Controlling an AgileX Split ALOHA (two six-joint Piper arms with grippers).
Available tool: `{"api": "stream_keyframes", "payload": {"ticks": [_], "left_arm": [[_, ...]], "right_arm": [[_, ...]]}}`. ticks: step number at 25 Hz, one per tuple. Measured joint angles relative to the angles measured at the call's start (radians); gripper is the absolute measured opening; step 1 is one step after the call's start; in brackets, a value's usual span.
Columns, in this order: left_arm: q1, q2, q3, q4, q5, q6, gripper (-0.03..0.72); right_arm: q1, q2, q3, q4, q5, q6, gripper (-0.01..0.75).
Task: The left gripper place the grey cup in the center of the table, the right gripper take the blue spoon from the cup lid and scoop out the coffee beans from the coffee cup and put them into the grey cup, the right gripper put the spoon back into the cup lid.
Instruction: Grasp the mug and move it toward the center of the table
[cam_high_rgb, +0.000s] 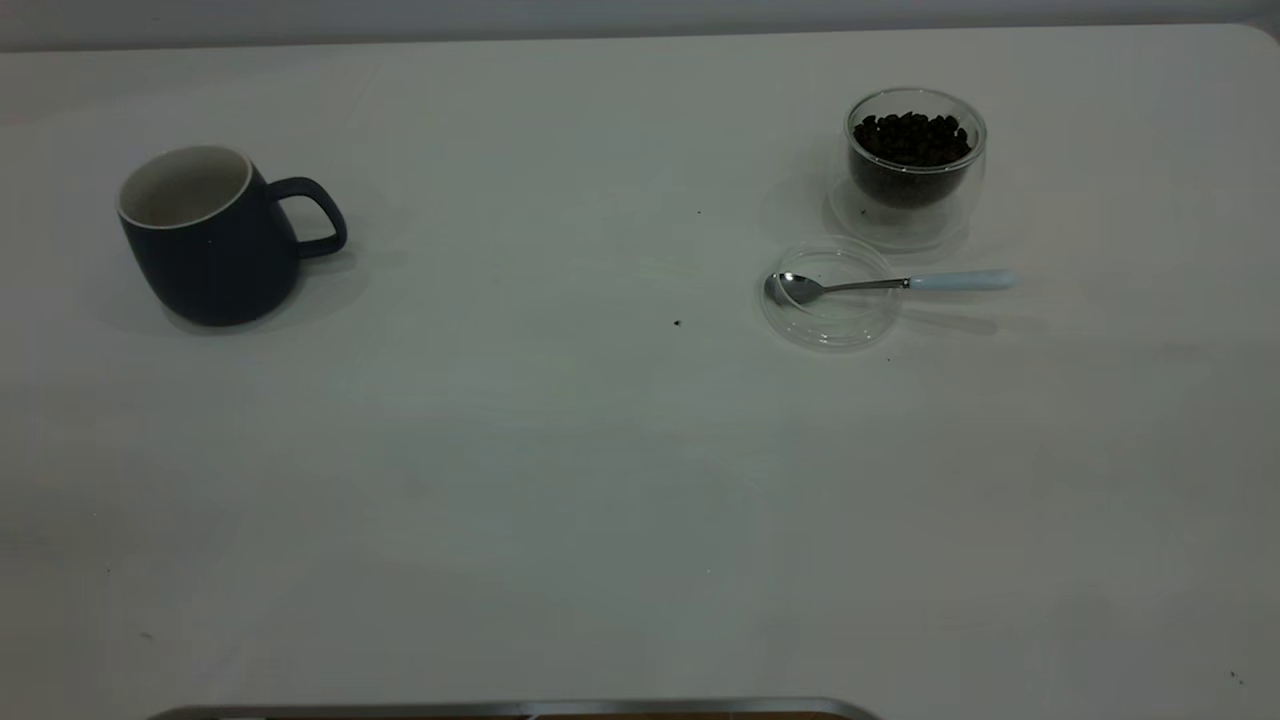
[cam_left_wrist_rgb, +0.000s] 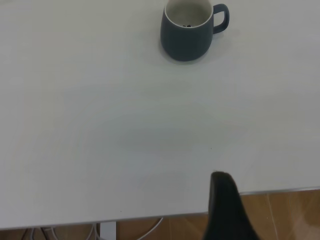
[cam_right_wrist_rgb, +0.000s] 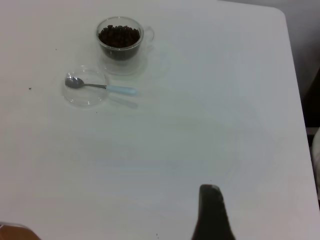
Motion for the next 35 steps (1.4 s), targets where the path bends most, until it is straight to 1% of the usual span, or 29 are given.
{"api": "stream_keyframes", "payload": {"ticks": [16, 19, 22, 26, 29, 35], "left_arm": [[0.000, 0.029, 0.000, 0.000, 0.000, -0.002, 0.517], [0.000, 0.143, -0.015, 0.000, -0.019, -0.002, 0.517], [0.000, 0.311, -0.058, 0.000, -0.077, -0.002, 0.523], [0.000, 0.572, -0.146, 0.002, -0.164, 0.011, 0.570], [0.000, 0.761, -0.228, 0.036, -0.182, 0.043, 0.599], [0.000, 1.057, -0.383, 0.129, -0.183, 0.114, 0.606]], "right_arm": [[0.000, -0.001, 0.000, 0.000, 0.000, 0.000, 0.565], [0.000, -0.001, 0.000, 0.000, 0.000, 0.000, 0.565], [0.000, -0.001, 0.000, 0.000, 0.000, 0.000, 0.565], [0.000, -0.001, 0.000, 0.000, 0.000, 0.000, 0.565], [0.000, -0.001, 0.000, 0.000, 0.000, 0.000, 0.565], [0.000, -0.001, 0.000, 0.000, 0.000, 0.000, 0.565]]}}
